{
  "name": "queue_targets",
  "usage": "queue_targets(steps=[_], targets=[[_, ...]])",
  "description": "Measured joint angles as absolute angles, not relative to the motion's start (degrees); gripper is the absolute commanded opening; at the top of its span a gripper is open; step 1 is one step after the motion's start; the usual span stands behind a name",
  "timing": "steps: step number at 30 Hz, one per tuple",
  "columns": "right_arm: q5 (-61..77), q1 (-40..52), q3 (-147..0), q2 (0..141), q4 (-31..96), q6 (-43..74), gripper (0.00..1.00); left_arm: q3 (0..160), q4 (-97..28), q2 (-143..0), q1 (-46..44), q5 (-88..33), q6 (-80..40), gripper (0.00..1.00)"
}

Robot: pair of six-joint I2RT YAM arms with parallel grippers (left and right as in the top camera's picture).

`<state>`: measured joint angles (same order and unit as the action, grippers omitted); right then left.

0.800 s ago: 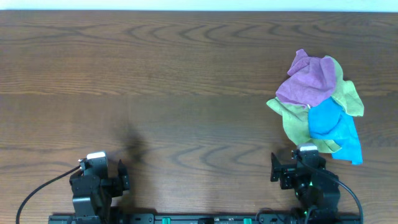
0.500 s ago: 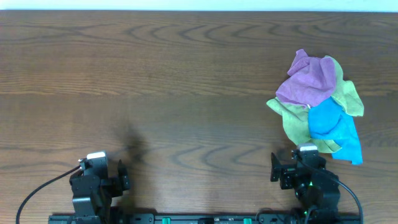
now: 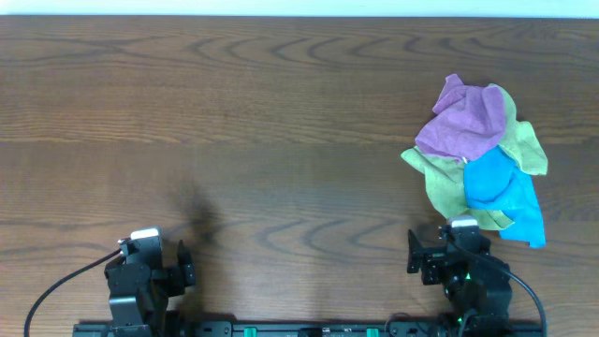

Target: Fold the cloth

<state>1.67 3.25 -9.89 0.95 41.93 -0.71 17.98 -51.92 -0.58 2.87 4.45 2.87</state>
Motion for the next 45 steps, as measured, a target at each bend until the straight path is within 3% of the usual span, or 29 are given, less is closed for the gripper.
queue_targets(steps=[34, 39, 45], targets=[[1.65, 3.25, -10.63, 1.69, 39.64, -0.64, 0.99, 17.98, -51.92, -0.58, 2.87, 4.45, 2.87, 0.95], [0.58, 2.92, -19.84, 11.07, 39.57, -0.32, 0.99, 17.98, -51.94, -0.58, 2.87, 4.45, 2.92, 0.95], [-3.18, -0.54, -38.22, 32.86, 39.40, 2.83, 0.99, 17.98, -51.94, -0.54, 2.87, 4.43, 3.01, 0.95]])
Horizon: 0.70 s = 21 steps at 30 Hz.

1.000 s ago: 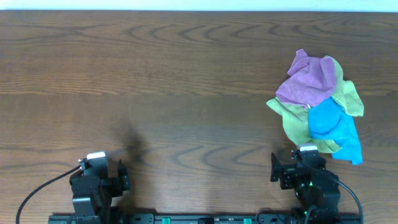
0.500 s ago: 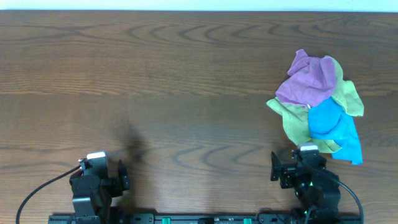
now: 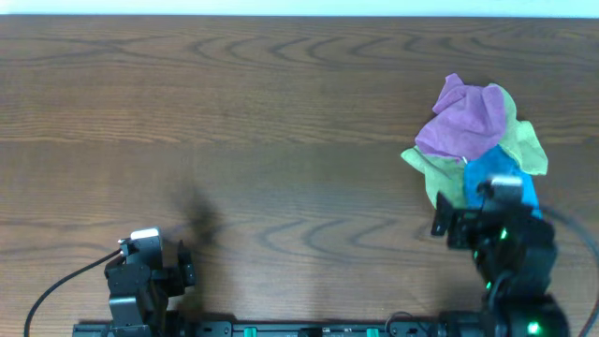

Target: Fold the cloth

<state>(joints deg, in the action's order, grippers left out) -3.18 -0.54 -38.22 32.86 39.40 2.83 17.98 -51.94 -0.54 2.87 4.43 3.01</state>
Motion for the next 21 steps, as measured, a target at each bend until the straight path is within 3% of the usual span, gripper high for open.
queue_targets(steps=[11, 21], targets=[[-9.96, -0.97, -58.67, 56.95, 39.83, 5.28, 0.99, 17.98, -51.94, -0.54, 2.87, 4.43, 3.03, 0.95], [-11.64, -5.54, -67.11, 76.79, 39.11, 9.58, 0.99, 17.98, -51.94, -0.54, 2.87, 4.43, 3.03, 0.95]])
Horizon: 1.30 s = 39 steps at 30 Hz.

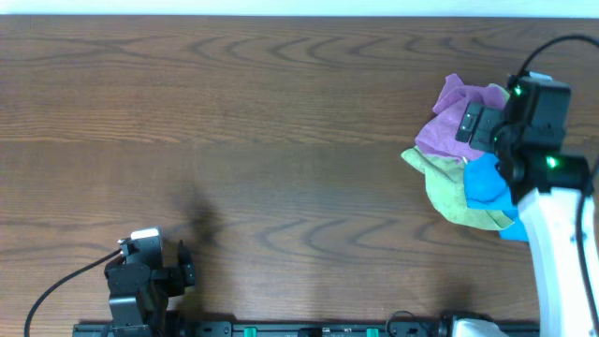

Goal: Fold the cloth
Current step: 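Reach the right gripper down onto the purple cloth and grasp it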

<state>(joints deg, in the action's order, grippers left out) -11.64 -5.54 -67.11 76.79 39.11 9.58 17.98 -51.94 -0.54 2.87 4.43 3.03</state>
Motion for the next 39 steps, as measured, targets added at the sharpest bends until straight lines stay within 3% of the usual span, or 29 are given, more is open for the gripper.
queue_targets(steps=[20, 28, 33, 35, 36, 37, 39], targets=[[-13.06, -6.09, -67.55, 93.58, 33.26, 13.69, 0.99, 17.98, -51.94, -0.54, 2.87, 4.43, 3.03, 0.95], [-15.25, -6.20, -67.55, 96.60, 33.45, 20.97, 0.90, 17.98, -51.94, -0.54, 2.87, 4.43, 3.03, 0.95], [-15.25, -6.66, -67.55, 98.37, 33.28, 24.03, 0.73, 17.98, -51.94, -0.54, 2.87, 4.43, 3.03, 0.95], [-15.20, -6.66, -67.55, 99.20, 33.15, 24.51, 0.52, 17.98, -51.94, -0.54, 2.87, 4.43, 3.03, 0.95], [-15.20, -6.66, -67.55, 99.61, 33.17, 24.80, 0.34, 17.98, -51.94, -0.54, 2.87, 4.43, 3.03, 0.95], [-15.25, -6.66, -67.55, 100.14, 33.15, 25.17, 0.01, 17.98, -51.94, -0.54, 2.87, 4.43, 3.03, 0.95], [-15.25, -6.66, -67.55, 100.53, 32.99, 25.36, 0.01, 17.98, -51.94, -0.54, 2.87, 4.43, 3.03, 0.95]])
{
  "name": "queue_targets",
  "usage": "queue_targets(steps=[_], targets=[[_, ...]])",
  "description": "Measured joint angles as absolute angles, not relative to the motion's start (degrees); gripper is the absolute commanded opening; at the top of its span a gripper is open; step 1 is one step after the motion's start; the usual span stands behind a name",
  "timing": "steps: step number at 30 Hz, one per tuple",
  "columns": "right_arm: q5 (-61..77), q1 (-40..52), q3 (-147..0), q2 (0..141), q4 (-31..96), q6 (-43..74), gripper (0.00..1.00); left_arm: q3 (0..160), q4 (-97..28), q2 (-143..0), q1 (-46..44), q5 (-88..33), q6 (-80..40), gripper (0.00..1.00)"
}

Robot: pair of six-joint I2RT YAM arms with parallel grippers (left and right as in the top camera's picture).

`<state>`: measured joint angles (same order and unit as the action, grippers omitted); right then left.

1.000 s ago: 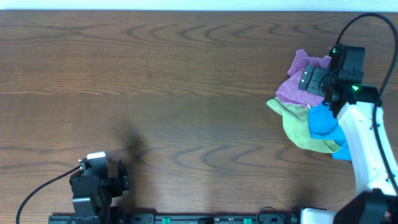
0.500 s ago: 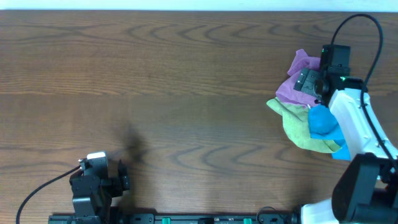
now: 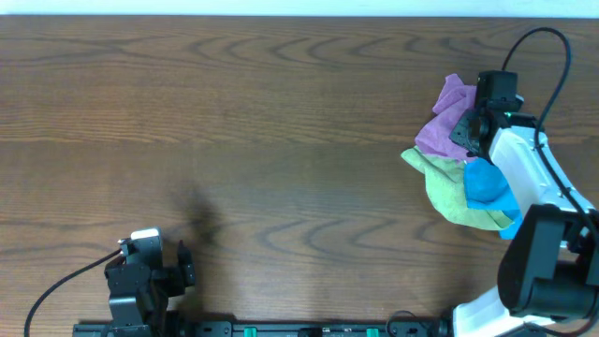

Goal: Fold the cloth
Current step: 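Reach the right gripper down onto the purple cloth and grasp it, then pull the purple cloth left out of the pile with the right gripper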

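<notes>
A crumpled pile of cloths lies at the right of the table: a purple cloth (image 3: 447,122) on top, a green cloth (image 3: 449,192) under it and a blue cloth (image 3: 487,183) at the near side. My right gripper (image 3: 468,126) reaches down onto the purple cloth near the pile's right side; its fingers are hidden under the wrist, so their state does not show. My left gripper (image 3: 178,270) rests at the near left edge, far from the pile.
The wooden table (image 3: 281,140) stretches bare to the left of the pile. The right arm's white link (image 3: 529,173) covers the pile's right part. A black cable (image 3: 552,56) loops above the right wrist.
The right wrist has dropped lower and shifted a little left, from above the pile's right side onto the purple cloth. The left arm has not moved.
Both arms were parked at the near edge, the pile untouched. Then the right arm stood over the blue cloth at the pile's near side. Then it was high above the pile's right side, and now it is down on the purple cloth.
</notes>
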<state>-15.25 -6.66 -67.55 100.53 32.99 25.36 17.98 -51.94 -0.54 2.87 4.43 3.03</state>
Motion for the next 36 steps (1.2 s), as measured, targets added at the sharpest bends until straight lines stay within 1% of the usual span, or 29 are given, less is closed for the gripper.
queue_targets(steps=[6, 12, 16, 24, 36], targets=[[-15.29, -6.63, -67.55, 98.91, 30.20, 23.03, 0.01, 17.98, -51.94, -0.54, 2.87, 4.43, 3.03, 0.95], [-15.33, -5.93, -67.55, 90.63, 29.30, 18.02, 0.01, 17.98, -51.94, -0.54, 2.87, 4.43, 3.03, 0.95], [-15.33, -3.53, -67.68, 85.93, 29.74, 13.93, 0.01, 17.98, -51.94, -0.54, 2.87, 4.43, 3.03, 0.95], [-15.49, 5.85, -67.72, 81.06, 31.81, 7.29, 0.01, 17.98, -51.94, -0.54, 2.87, 4.43, 3.03, 0.95], [-15.53, 19.53, -67.79, 73.73, 31.92, 3.57, 0.01, 17.98, -51.94, -0.54, 2.87, 4.43, 3.03, 0.95]])
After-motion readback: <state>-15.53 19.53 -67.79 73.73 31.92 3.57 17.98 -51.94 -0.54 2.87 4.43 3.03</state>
